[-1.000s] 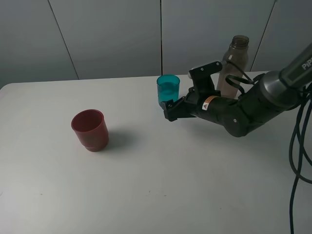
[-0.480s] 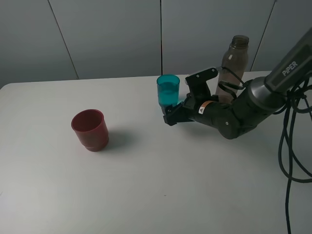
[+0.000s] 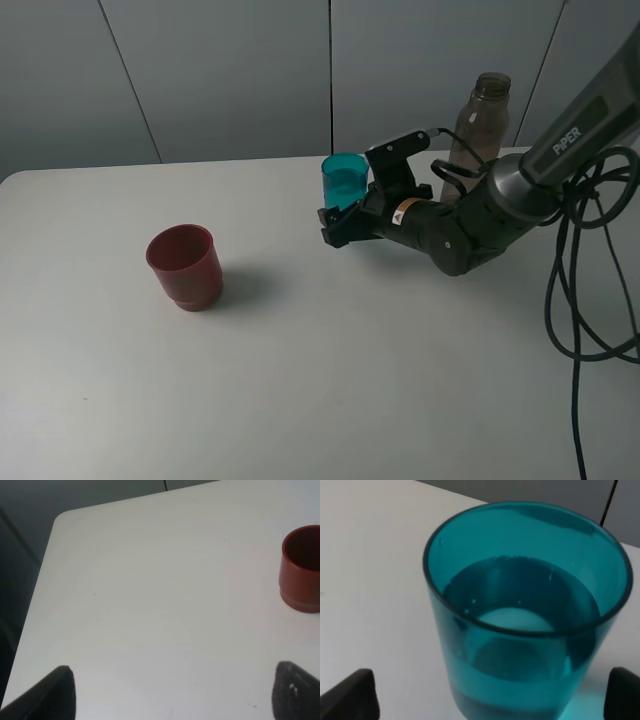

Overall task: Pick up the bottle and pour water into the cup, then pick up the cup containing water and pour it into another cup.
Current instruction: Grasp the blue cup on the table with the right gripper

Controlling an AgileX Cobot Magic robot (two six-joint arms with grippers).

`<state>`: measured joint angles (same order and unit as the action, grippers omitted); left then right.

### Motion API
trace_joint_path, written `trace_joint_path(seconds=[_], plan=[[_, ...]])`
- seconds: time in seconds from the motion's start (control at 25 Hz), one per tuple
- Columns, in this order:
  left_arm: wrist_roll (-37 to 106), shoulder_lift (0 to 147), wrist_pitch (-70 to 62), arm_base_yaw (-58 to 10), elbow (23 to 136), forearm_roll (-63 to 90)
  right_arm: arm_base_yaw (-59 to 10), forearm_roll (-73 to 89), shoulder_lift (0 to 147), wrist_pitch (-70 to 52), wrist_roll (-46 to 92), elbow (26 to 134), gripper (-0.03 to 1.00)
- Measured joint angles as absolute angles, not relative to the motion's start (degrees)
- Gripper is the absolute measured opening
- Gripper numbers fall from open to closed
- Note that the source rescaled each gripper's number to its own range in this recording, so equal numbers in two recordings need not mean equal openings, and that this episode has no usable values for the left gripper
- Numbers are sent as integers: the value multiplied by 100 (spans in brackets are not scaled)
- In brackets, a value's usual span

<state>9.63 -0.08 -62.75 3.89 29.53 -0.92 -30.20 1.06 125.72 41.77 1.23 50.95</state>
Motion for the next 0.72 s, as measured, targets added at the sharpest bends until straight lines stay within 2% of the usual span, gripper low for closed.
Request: trace_joint_path(seconds=[0.72], plan=[[963, -8, -6275, 389, 2953, -92, -3020, 64, 13101, 4302, 256, 5864, 93]])
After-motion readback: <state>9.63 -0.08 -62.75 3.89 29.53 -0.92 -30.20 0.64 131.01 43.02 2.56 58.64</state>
